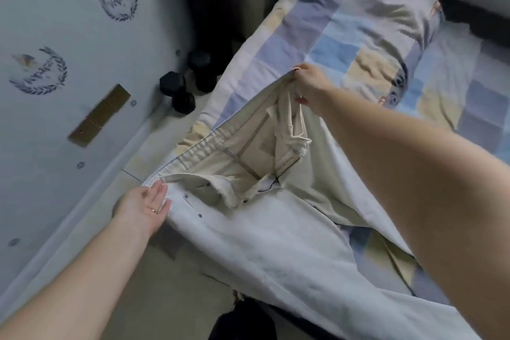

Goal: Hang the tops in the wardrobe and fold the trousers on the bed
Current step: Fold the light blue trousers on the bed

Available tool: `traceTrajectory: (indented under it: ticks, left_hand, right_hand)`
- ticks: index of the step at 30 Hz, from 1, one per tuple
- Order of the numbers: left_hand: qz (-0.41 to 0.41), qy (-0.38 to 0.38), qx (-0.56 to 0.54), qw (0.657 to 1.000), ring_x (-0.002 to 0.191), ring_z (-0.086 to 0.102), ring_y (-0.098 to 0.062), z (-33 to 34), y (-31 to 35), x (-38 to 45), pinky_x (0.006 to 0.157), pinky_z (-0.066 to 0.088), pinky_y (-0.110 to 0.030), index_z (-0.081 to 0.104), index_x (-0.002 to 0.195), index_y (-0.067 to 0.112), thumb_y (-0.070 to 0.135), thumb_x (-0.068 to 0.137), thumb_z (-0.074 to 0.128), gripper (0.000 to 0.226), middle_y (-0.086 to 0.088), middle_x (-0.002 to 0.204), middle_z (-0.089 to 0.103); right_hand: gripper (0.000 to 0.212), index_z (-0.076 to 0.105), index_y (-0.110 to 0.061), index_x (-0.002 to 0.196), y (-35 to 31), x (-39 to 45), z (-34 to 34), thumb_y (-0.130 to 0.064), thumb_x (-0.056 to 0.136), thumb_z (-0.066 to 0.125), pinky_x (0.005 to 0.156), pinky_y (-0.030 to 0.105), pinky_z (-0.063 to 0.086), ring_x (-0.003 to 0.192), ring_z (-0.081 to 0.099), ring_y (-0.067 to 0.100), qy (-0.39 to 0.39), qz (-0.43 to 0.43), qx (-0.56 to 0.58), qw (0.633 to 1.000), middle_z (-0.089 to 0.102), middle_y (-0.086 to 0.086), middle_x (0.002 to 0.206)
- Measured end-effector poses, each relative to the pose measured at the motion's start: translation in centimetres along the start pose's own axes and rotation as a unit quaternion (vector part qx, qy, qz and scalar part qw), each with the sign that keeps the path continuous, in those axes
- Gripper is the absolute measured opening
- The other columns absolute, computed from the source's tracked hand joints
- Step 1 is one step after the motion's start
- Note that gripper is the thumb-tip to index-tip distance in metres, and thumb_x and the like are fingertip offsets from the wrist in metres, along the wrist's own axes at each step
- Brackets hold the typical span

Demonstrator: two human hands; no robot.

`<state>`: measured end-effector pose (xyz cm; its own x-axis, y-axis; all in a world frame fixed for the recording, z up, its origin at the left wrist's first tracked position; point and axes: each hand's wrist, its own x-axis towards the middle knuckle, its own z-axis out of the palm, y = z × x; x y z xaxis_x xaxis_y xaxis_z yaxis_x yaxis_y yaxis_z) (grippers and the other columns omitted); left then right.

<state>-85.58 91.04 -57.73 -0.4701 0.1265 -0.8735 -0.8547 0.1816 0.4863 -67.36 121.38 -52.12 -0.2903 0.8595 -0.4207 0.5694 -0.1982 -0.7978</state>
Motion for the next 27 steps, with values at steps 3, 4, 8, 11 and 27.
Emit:
traceTrajectory:
  ticks: [3, 4, 8, 11, 27]
  left_hand:
    - [0.036, 0.049, 0.063, 0.996, 0.131, 0.047, -0.02, -1.0, 1.5, 5.7, 0.103, 0.038, -0.034, 0.038, 0.142, 0.008, 0.01, 0.099, 0.032, 0.044, -0.007, 0.147, 0.044]
    - [0.07, 0.081, 0.11, 0.988, 0.123, 0.052, -0.021, -1.4, 1.6, 7.4, 0.095, 0.042, -0.034, 0.039, 0.141, 0.006, 0.008, 0.096, 0.04, 0.046, -0.011, 0.143, 0.048]
    - [0.261, 0.104, 0.299, 0.912, 0.105, 0.061, -0.025, -0.7, 1.0, 11.3, 0.086, 0.046, -0.034, 0.053, 0.128, 0.009, 0.006, 0.088, 0.058, 0.04, -0.012, 0.119, 0.063]
    - [0.377, -0.049, 0.517, 0.767, 0.1, 0.062, -0.02, 1.7, -0.6, 12.4, 0.087, 0.043, -0.028, 0.065, 0.108, 0.013, 0.004, 0.085, 0.064, 0.025, -0.003, 0.108, 0.067]
    - [0.374, -0.213, 0.633, 0.644, 0.089, 0.059, -0.012, 11.9, -4.1, 16.8, 0.078, 0.045, -0.026, 0.05, 0.12, 0.04, 0.019, 0.091, 0.058, 0.037, 0.007, 0.1, 0.063]
  right_hand:
    - [0.027, 0.054, -0.028, 0.121, 0.0, 3.5, 5.5, -0.033, 0.098, 0.042, 0.079, 0.033, 0.048, 0.096, 0.05, 0.017, -0.056, 0.018, 0.049, 0.997, 0.051, 0.0, 0.112]
    - [0.029, 0.051, -0.028, 0.124, 0.9, 4.2, 6.9, -0.036, 0.097, 0.044, 0.078, 0.03, 0.045, 0.092, 0.05, 0.016, -0.071, 0.019, 0.034, 0.997, 0.049, -0.001, 0.112]
    - [0.019, 0.062, -0.019, 0.108, 8.7, 5.4, 10.5, -0.027, 0.094, 0.054, 0.065, 0.013, 0.04, 0.073, 0.051, 0.011, -0.083, 0.004, -0.086, 0.993, 0.054, 0.004, 0.096]
    - [0.046, 0.052, -0.012, 0.131, 14.9, 4.5, 11.8, -0.033, 0.091, 0.059, 0.097, 0.027, 0.041, 0.115, 0.055, 0.02, -0.116, 0.068, -0.14, 0.981, 0.058, 0.008, 0.127]
    - [0.011, 0.051, -0.02, 0.08, 20.2, 3.1, 15.8, -0.025, 0.085, 0.06, 0.057, 0.026, 0.038, 0.063, 0.054, 0.009, 0.107, -0.031, 0.027, 0.993, 0.056, -0.009, 0.065]
